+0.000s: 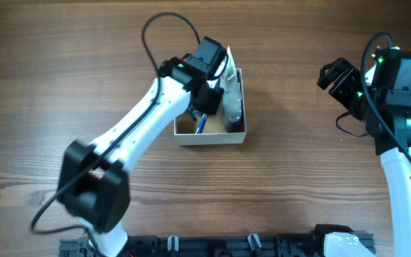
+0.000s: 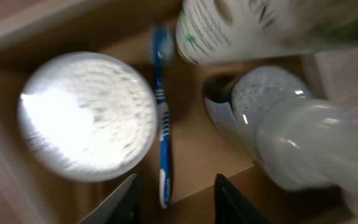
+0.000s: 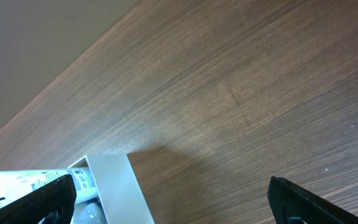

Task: Pack container

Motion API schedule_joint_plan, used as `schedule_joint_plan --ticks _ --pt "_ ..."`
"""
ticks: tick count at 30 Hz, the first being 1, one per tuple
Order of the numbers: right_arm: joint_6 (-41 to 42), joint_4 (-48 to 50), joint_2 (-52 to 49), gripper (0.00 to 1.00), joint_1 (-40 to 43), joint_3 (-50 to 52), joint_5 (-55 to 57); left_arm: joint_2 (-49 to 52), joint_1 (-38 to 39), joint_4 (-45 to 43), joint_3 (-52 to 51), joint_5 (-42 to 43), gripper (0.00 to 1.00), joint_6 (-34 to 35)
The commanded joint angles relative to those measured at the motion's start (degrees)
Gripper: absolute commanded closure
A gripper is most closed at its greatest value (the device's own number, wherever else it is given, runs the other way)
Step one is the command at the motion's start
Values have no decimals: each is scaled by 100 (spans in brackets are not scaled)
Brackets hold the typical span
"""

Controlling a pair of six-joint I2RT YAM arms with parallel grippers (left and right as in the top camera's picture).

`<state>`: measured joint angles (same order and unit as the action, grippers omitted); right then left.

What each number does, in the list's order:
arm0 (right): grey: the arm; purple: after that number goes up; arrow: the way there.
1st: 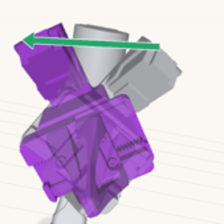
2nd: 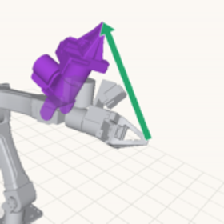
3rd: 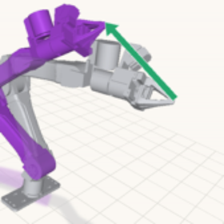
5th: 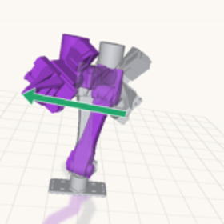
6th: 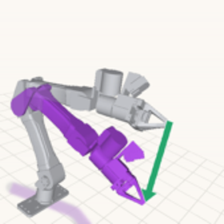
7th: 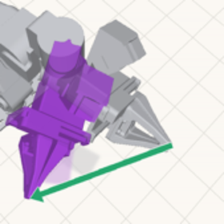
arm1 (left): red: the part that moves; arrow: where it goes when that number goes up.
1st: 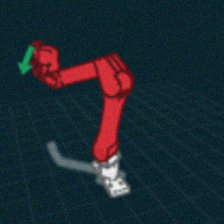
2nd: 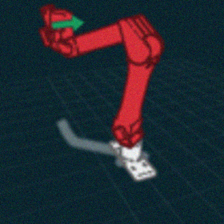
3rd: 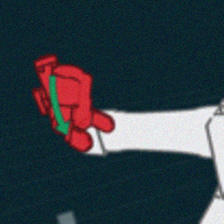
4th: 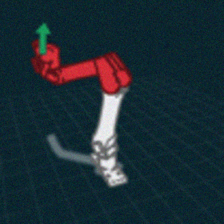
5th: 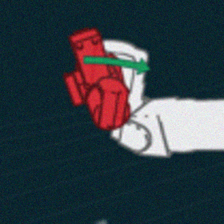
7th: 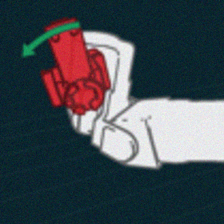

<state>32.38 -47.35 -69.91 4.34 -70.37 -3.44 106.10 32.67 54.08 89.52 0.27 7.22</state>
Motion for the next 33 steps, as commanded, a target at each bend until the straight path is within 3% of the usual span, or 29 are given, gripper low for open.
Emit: schedule_joint_plan --ticks 1,4,10,15,27,31,33 --pt "79 15 -28 0 13 -98 -70 -968 -286 243 50 -1123 51 933" --pt "79 15 -28 0 13 -98 -68 -1097 -728 463 50 -1360 37 1174" --pt "76 15 -28 0 13 -98 -68 -647 -1711 726 -262 -894 36 1899" --pt "79 15 -28 0 13 -98 -68 26 -2140 372 -780 4 44 1899" --pt "81 15 -28 0 13 -98 -68 1113 -2155 46 -894 11 39 1893" --pt "79 15 -28 0 13 -98 -70 1412 -2155 -76 -896 13 45 1893" --pt "79 15 -28 0 13 -98 -68 1499 -2155 -101 -894 11 53 1893"
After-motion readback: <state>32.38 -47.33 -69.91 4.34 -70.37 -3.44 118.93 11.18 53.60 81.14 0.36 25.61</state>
